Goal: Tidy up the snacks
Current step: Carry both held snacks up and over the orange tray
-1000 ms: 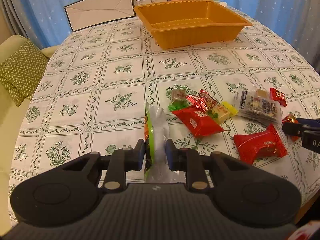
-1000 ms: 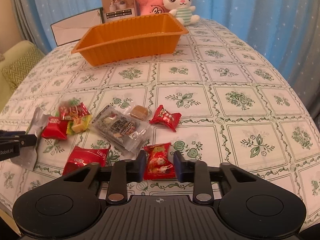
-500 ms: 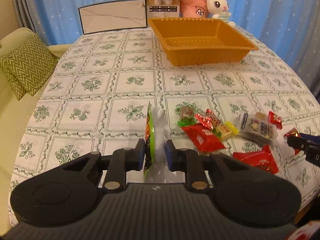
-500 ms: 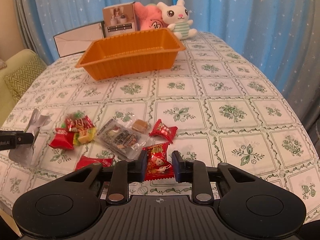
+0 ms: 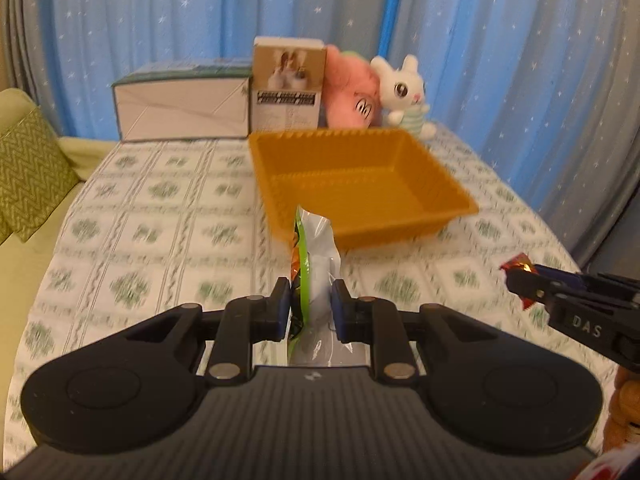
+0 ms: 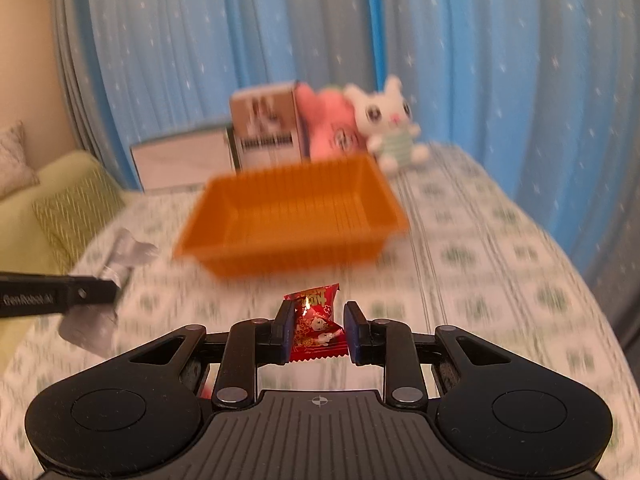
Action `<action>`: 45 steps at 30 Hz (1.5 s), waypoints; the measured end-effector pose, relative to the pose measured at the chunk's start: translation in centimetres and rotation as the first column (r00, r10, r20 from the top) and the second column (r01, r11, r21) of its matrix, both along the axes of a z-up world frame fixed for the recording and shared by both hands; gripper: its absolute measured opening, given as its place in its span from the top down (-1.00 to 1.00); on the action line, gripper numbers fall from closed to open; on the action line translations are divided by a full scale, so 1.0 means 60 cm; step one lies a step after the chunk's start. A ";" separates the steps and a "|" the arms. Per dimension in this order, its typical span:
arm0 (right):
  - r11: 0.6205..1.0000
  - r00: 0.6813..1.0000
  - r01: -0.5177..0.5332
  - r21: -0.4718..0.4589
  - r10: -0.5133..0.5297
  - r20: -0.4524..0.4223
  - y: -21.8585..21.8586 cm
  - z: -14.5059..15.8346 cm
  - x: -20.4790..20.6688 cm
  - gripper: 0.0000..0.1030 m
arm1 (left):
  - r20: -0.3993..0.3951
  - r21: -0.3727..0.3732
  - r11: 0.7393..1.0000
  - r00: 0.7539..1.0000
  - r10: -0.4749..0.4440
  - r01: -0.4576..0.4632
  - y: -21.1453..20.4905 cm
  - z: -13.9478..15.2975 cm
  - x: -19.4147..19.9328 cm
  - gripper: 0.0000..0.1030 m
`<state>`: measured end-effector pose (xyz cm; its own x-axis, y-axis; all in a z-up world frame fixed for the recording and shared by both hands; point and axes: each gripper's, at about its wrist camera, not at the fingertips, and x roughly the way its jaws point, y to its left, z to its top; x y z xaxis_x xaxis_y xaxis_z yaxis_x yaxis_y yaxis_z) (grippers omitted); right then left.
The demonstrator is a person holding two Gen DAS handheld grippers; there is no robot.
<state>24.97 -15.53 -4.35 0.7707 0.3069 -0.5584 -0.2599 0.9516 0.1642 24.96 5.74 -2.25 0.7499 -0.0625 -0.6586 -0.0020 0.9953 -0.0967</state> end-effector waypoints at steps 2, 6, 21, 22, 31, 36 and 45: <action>1.000 1.000 -0.008 0.012 0.007 0.027 0.005 0.013 0.037 0.48 | 0.016 -0.010 1.000 1.000 -0.005 0.006 -0.003 0.006 0.032 0.63; 0.999 0.999 -0.016 0.030 0.015 0.045 0.012 0.022 0.108 0.48 | 0.041 -0.033 0.999 0.999 -0.017 0.018 -0.007 0.012 0.099 0.63; 0.997 1.000 -0.008 0.075 0.009 -0.013 0.034 -0.039 0.281 0.48 | 0.033 -0.096 0.995 0.999 -0.008 0.012 0.012 -0.062 0.236 0.63; 0.997 1.000 -0.007 0.074 0.008 -0.016 0.038 -0.043 0.290 0.48 | 0.032 -0.096 0.995 0.999 -0.007 0.010 0.014 -0.066 0.242 0.63; 0.998 0.999 -0.019 0.059 0.022 -0.046 0.061 -0.069 0.323 0.48 | 0.035 -0.104 0.995 0.999 -0.006 0.010 0.022 -0.080 0.273 0.62; 0.996 0.999 -0.022 0.083 0.025 -0.044 0.065 -0.078 0.334 0.47 | 0.028 -0.099 0.995 1.000 -0.005 0.007 0.025 -0.087 0.286 0.62; 0.995 0.999 0.011 0.099 -0.007 -0.045 0.058 -0.077 0.338 0.41 | 0.039 -0.099 0.995 0.999 0.014 -0.010 0.039 -0.084 0.282 0.62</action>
